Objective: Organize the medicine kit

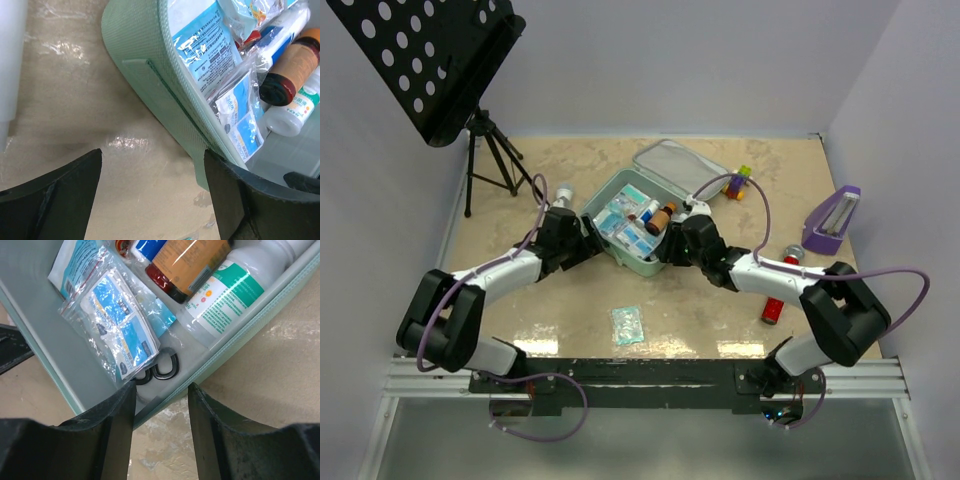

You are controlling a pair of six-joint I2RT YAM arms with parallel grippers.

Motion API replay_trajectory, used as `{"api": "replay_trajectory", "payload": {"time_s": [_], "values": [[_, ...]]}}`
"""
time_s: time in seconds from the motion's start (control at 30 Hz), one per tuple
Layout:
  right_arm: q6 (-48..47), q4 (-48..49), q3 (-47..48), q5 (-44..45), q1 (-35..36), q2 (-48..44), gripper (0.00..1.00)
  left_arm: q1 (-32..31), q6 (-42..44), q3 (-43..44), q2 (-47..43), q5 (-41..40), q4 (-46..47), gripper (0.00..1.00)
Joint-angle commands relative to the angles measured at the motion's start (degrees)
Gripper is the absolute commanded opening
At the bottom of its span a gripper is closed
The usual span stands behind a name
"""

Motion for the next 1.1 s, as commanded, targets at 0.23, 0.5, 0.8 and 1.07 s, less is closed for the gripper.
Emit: {"api": "replay_trajectory", "payload": {"time_s": [0.23,0.5,0.8,1.07], "values": [[-3.6,-6.3,7.6,0.5,2.8,-1.4,0.53,2.9,-1.0,2.4,-6.7,-2.4,0.0,1.00],[-9.7,-15.1,14.3,11.6,2.8,-4.0,0.54,3.0,-3.0,3.2,-7.6,-1.0,1.5,1.00],[-11.8,-13.1,13.9,24.8,2.5,-11.2,0.54,2.1,-4.9,3.5,-1.9,2.7,7.3,1.00],[-12.6,-14.6,16.4,20.9,1.4,-7.9,0.54,-0.2,1.7,10.8,4.9,-0.6,0.4,0.89]]}}
